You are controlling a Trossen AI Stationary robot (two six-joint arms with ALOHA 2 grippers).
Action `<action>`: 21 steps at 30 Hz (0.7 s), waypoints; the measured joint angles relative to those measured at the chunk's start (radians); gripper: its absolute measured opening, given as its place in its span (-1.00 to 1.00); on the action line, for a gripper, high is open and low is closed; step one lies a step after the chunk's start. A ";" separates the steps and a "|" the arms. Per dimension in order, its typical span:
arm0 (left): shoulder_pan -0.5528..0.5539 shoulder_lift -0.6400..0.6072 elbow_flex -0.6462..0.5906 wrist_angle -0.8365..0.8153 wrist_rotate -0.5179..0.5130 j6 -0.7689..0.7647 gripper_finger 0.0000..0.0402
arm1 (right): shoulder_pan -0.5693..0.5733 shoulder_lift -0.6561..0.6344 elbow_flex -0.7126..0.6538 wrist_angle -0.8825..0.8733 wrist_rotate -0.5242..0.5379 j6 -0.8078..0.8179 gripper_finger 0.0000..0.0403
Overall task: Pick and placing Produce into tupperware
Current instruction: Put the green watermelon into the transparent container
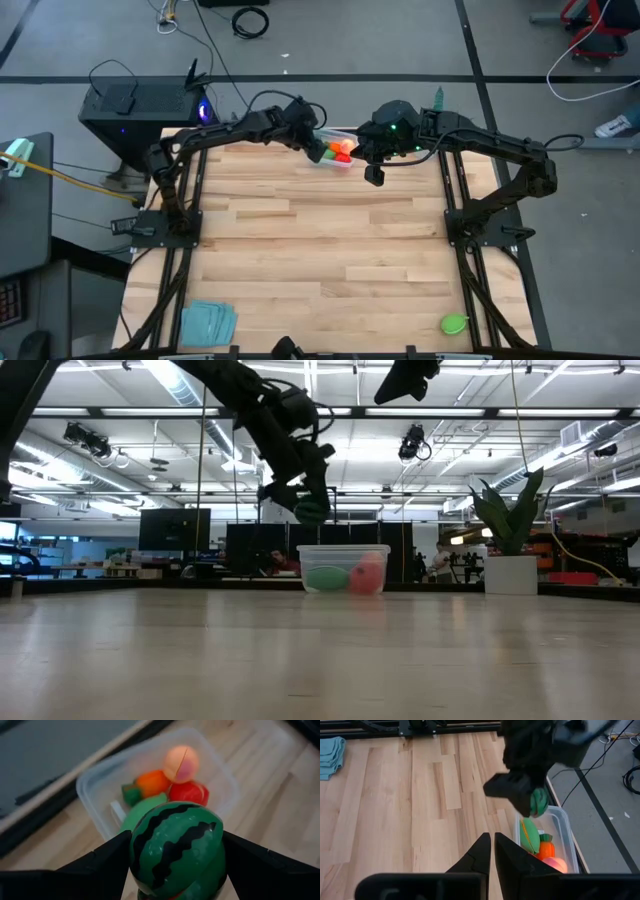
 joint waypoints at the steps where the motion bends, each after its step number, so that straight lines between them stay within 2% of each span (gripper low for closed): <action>1: -0.002 0.011 0.000 0.001 0.005 -0.001 0.44 | 0.000 0.000 0.000 0.000 0.000 0.000 -0.84; 6: 0.000 0.032 -0.001 0.013 0.006 -0.017 0.44 | 0.000 0.000 0.000 0.000 0.000 0.000 -0.84; 13: 0.017 0.032 0.000 0.118 0.005 -0.014 0.44 | 0.000 0.000 0.000 0.000 0.000 0.000 -0.84; 21: 0.027 0.083 0.000 0.074 0.029 0.000 0.44 | 0.000 0.000 0.000 0.000 0.000 0.000 -0.84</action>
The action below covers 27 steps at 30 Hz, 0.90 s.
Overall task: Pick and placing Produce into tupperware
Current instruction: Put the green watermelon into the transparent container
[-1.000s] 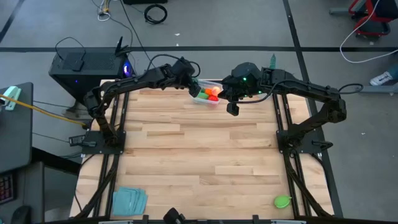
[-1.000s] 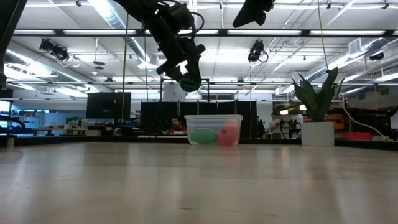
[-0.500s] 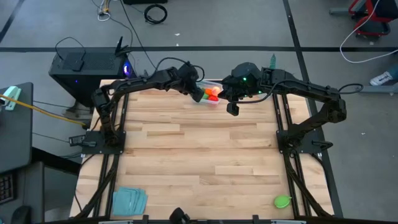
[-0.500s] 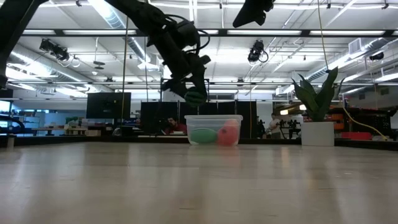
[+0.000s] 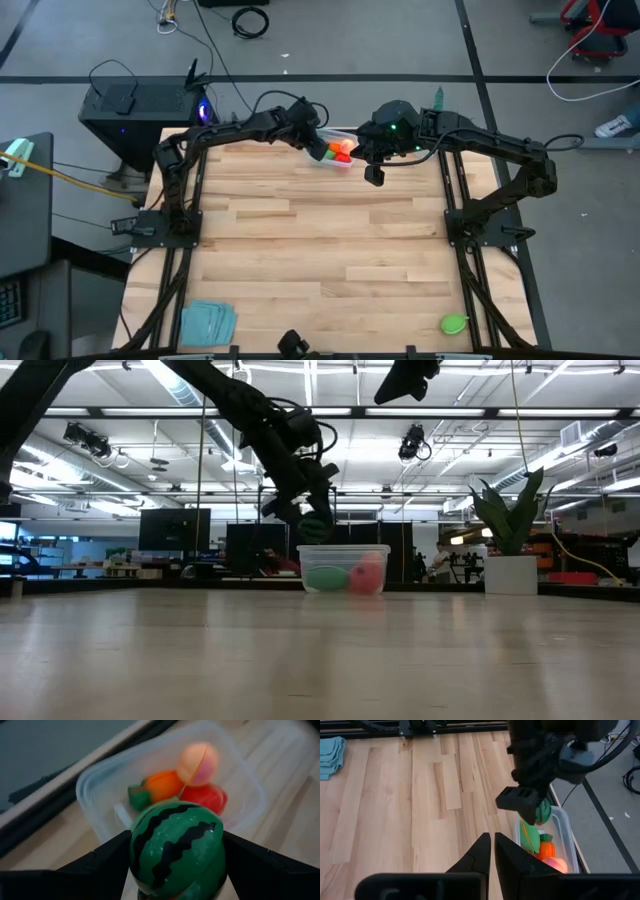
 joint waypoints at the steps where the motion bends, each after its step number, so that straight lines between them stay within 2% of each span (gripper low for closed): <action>1: -0.004 0.005 0.000 0.005 0.000 0.000 0.44 | 0.000 0.000 0.000 0.000 0.000 0.000 -0.84; 10: -0.024 0.018 0.000 0.063 -0.050 0.029 0.44 | 0.000 0.000 0.000 0.006 0.000 0.000 -0.84; 20: -0.027 0.019 0.000 0.163 -0.054 0.041 0.44 | 0.000 0.000 0.000 0.017 0.000 0.000 -0.84; 27: -0.026 0.022 0.000 0.165 -0.078 0.033 0.44 | 0.000 0.000 0.000 0.023 0.000 0.043 -0.84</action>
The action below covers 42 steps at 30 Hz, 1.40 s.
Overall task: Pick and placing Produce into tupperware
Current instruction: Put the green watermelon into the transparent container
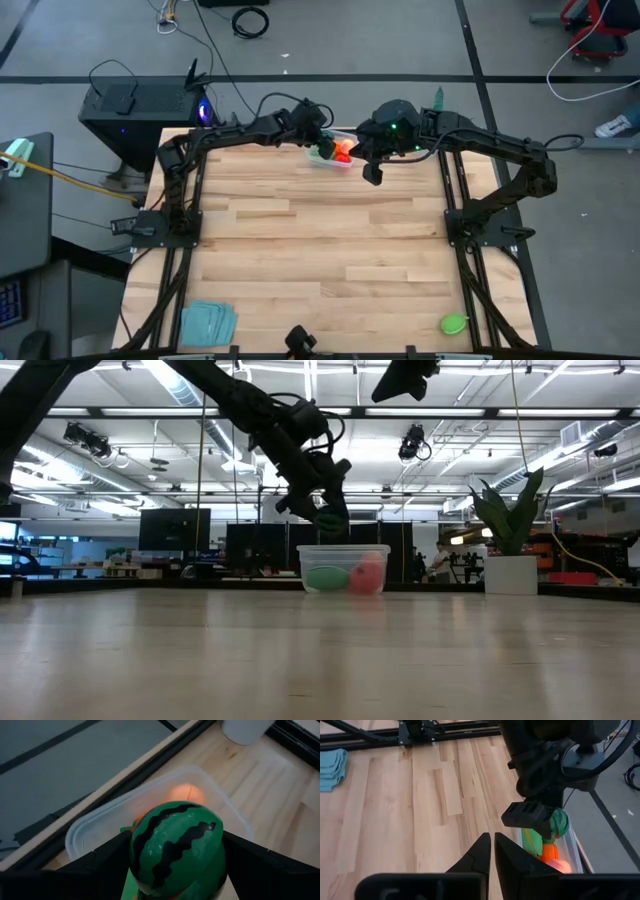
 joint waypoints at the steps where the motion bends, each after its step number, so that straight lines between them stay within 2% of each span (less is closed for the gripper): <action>1: 0.000 0.002 0.000 0.000 -0.004 0.000 0.44 | 0.000 0.000 0.000 0.000 0.000 0.007 -0.84; 10: 0.003 0.037 0.000 -0.024 -0.007 -0.001 0.44 | -0.006 0.001 0.000 0.012 0.008 0.023 -0.84; 20: 0.001 0.058 0.000 -0.024 -0.018 -0.024 0.44 | -0.044 0.011 0.000 0.007 0.131 0.069 -0.84; 29: 0.001 0.057 0.000 -0.031 -0.018 -0.026 0.44 | -0.064 0.082 0.000 -0.006 0.127 0.064 -0.84; 42: 0.001 0.056 0.000 -0.042 -0.018 -0.027 0.44 | -0.065 0.073 0.000 0.000 0.127 0.062 -0.84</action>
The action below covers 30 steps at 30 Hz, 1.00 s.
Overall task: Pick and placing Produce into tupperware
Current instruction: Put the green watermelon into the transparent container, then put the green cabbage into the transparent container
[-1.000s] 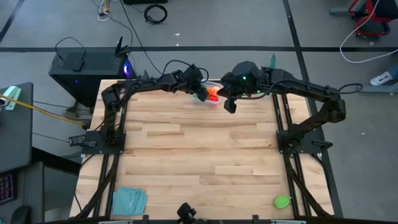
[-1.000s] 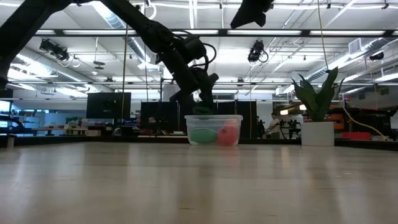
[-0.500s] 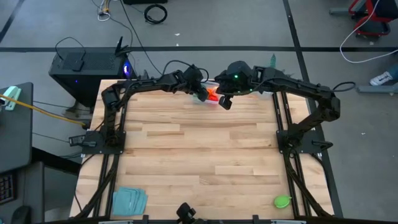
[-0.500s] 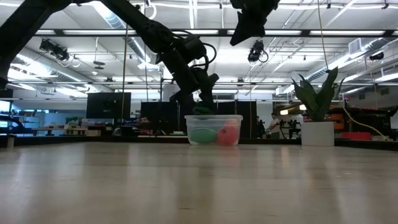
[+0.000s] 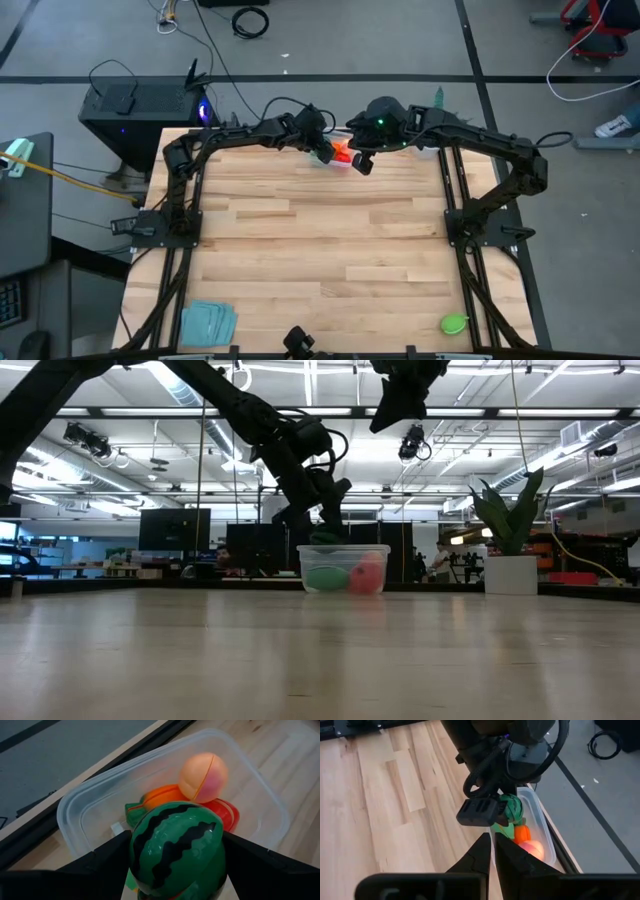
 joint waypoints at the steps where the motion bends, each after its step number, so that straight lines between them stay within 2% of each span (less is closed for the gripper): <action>1: 0.000 0.000 0.000 0.000 0.000 0.000 0.44 | 0.000 0.000 0.000 0.000 0.000 0.000 -0.84; 22: 0.003 -0.001 0.000 -0.015 -0.037 -0.005 0.46 | 0.001 0.000 0.000 0.000 0.000 0.000 -0.84; 30: 0.010 -0.001 0.000 -0.032 -0.074 -0.016 0.90 | 0.001 0.000 0.000 0.000 0.000 0.000 -0.84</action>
